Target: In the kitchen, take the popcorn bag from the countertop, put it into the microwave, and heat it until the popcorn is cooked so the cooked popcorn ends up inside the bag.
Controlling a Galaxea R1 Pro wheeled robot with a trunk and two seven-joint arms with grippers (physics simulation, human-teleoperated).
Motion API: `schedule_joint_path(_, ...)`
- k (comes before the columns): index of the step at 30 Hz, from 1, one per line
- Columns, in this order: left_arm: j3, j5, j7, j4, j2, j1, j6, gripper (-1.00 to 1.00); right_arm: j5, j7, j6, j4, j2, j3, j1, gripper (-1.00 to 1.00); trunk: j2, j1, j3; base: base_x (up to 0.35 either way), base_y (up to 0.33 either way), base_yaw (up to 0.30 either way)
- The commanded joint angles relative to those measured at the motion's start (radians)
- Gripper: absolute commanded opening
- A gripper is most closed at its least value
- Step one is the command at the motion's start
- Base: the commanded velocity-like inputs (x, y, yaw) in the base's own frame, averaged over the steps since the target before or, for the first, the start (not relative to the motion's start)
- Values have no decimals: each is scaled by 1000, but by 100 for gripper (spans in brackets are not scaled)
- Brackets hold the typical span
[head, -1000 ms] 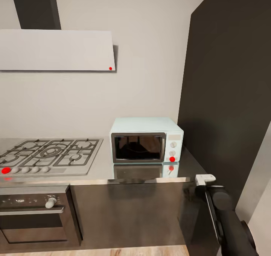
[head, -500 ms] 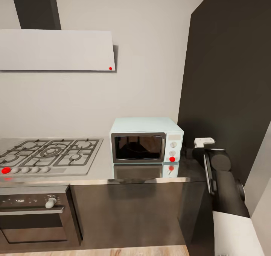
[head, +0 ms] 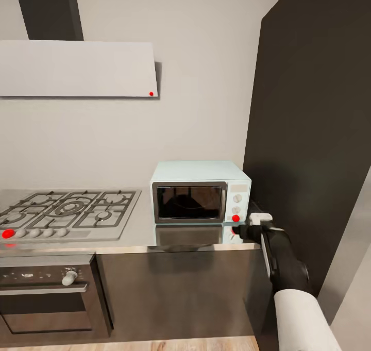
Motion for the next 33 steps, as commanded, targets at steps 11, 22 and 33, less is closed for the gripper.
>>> schedule_joint_path(11, -8, 7, 4, 0, 0, -1, -1, 100, 13, -6, -289, 173, -4, -83, -1, 100, -1, 0, -1, 0, 0, 0)
schedule_joint_path(22, -8, 6, 4, 0, 0, -1, -1, 100, 13, -6, -294, 174, -6, -96, 0, 100, -1, 0, -1, 67, 0, 0)
schedule_joint_path(33, -8, 6, 4, 0, 0, -1, -1, 100, 14, -7, -296, 181, -4, -96, 0, 100, -1, 0, -1, 226, 0, 0)
